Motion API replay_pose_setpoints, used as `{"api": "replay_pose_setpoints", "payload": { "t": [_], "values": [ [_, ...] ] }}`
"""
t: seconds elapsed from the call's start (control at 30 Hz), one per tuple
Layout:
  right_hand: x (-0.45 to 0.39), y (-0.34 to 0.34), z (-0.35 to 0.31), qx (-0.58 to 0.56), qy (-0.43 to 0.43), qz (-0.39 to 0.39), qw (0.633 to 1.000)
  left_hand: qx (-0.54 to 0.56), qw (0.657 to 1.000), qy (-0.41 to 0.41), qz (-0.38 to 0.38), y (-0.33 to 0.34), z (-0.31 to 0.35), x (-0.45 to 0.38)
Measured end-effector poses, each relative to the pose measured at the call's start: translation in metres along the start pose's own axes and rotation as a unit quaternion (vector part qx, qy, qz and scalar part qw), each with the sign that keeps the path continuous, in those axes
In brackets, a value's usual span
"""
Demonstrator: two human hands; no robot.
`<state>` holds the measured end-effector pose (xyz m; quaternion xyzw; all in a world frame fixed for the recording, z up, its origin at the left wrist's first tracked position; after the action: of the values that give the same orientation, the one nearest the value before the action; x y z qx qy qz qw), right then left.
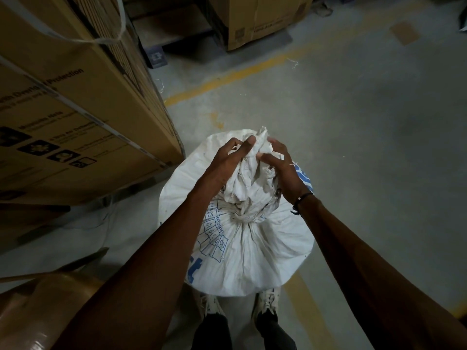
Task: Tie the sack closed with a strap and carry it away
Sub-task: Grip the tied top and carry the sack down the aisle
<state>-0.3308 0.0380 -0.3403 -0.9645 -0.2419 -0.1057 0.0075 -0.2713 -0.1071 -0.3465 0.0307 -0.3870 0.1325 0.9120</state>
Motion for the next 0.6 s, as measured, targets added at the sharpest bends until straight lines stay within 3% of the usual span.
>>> {"api": "replay_pose_setpoints", "payload": {
  "t": [0.17, 0.3, 0.4, 0.47, 0.6],
  "values": [
    [0.002, 0.013, -0.002, -0.012, -0.016, -0.049, 0.999, 0.023, 0.994, 0.002, 0.108, -0.004, 0.004, 0.006],
    [0.004, 0.019, 0.001, -0.044, -0.003, -0.031, 0.999, 0.019, 0.985, 0.012, 0.171, 0.000, 0.008, 0.013],
    [0.005, 0.018, 0.004, -0.041, 0.017, 0.004, 0.999, -0.044, 0.978, -0.012, 0.203, 0.003, 0.008, 0.017],
    [0.006, 0.017, 0.005, -0.038, 0.016, 0.012, 0.999, -0.074, 0.978, -0.042, 0.193, 0.004, 0.006, 0.013],
    [0.005, 0.010, 0.004, -0.030, 0.000, 0.048, 0.998, 0.047, 0.996, -0.060, 0.036, 0.023, -0.008, 0.013]
  ]
}}
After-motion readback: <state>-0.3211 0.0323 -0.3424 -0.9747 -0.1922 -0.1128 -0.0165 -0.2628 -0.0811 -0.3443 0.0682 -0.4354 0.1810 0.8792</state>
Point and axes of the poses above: each hand's wrist, its own x-axis away from the middle knuckle, its own y-axis out of the palm, z = x × y, the point moved 8 cm from there along -x, towards the middle knuckle, and after that the axes turned 13 degrees about -y, right-handed, at the moved point
